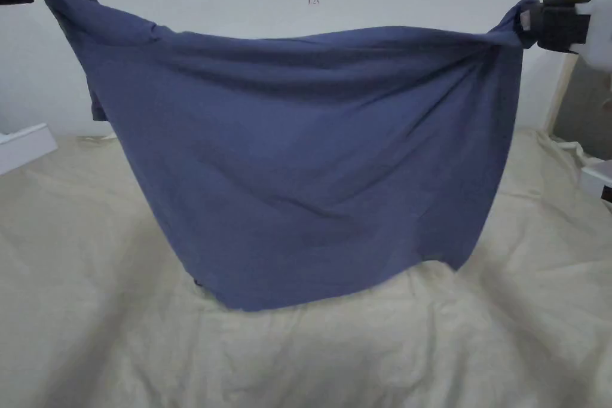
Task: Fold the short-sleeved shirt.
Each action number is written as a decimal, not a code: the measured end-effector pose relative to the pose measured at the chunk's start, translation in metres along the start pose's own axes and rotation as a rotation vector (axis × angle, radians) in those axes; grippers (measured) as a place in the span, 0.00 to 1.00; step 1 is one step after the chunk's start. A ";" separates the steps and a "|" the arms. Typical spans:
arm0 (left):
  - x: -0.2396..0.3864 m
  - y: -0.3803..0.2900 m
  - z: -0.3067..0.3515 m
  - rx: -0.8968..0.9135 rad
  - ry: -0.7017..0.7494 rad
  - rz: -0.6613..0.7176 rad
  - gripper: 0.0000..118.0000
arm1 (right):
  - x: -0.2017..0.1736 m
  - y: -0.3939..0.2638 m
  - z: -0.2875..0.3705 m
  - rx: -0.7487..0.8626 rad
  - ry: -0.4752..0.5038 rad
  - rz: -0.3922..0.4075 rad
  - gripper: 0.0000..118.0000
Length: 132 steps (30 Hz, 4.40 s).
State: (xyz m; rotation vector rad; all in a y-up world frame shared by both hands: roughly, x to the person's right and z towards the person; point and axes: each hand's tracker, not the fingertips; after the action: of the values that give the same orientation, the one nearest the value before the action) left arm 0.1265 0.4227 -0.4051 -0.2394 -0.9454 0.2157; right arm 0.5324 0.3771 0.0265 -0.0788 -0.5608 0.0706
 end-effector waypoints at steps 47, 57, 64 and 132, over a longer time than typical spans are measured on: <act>-0.012 0.077 -0.294 0.123 0.067 -0.159 0.04 | 0.099 0.042 -0.345 -0.011 -0.096 -0.079 0.03; -0.053 -0.084 -0.215 0.010 0.033 -0.050 0.04 | 0.080 -0.093 -0.268 -0.110 -0.002 -0.201 0.03; -0.059 -0.179 -0.118 -0.071 0.016 -0.037 0.04 | 0.058 -0.173 -0.165 -0.179 0.025 -0.267 0.03; -0.099 -0.455 0.213 -0.421 0.299 -0.352 0.00 | -0.077 -0.402 0.220 -0.407 -0.165 -0.256 0.00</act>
State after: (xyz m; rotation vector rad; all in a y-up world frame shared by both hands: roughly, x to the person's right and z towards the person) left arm -0.0695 -0.0157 -0.2276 -0.4720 -0.7122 -0.3402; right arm 0.3683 -0.0173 0.2097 -0.3991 -0.7399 -0.2903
